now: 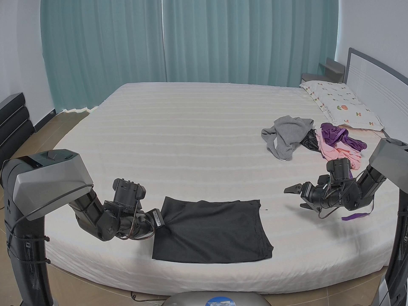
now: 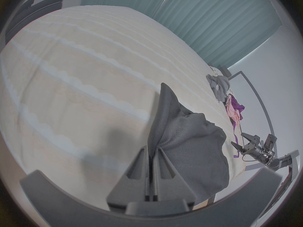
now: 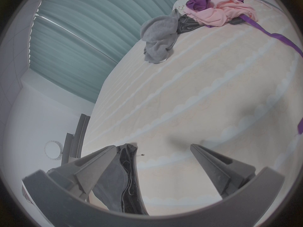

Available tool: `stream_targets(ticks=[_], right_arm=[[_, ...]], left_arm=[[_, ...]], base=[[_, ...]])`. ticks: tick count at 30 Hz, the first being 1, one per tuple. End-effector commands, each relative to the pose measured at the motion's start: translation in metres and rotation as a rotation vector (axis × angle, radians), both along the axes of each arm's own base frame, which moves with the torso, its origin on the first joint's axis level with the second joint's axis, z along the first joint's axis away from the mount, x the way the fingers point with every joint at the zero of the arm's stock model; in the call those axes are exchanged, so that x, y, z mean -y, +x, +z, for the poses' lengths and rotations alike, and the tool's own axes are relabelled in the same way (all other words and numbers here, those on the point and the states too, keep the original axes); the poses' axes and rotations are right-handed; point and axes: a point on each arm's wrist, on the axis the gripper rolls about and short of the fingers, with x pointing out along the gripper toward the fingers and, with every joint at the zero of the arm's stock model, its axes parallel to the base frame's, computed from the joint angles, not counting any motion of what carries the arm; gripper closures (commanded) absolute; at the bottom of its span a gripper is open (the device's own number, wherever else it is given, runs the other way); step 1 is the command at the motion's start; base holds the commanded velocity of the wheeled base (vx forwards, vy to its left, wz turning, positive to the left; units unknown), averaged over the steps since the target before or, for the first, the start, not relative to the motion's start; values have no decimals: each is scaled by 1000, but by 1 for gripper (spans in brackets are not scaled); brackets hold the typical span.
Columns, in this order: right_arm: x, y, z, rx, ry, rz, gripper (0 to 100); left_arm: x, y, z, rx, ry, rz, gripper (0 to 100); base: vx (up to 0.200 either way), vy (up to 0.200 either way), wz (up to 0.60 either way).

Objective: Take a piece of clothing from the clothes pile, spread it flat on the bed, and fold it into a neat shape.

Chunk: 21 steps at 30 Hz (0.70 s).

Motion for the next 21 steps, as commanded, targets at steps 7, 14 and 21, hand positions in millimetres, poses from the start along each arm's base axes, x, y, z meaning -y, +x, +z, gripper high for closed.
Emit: stream_targets(ticks=[7,14,21], right_arm=[[0,0,0,1,-1,2,0],[0,0,1,2,-1,2,0],[-1,0,1,2,-1,3,0]], left_arm=[[-4,-2,1,-7,1,12,100],[-6,-3,0,-11,2,16,100],[-7,-2,0,-11,2,18,100]], base=[[0,200,0],[0,200,0],[0,200,0]])
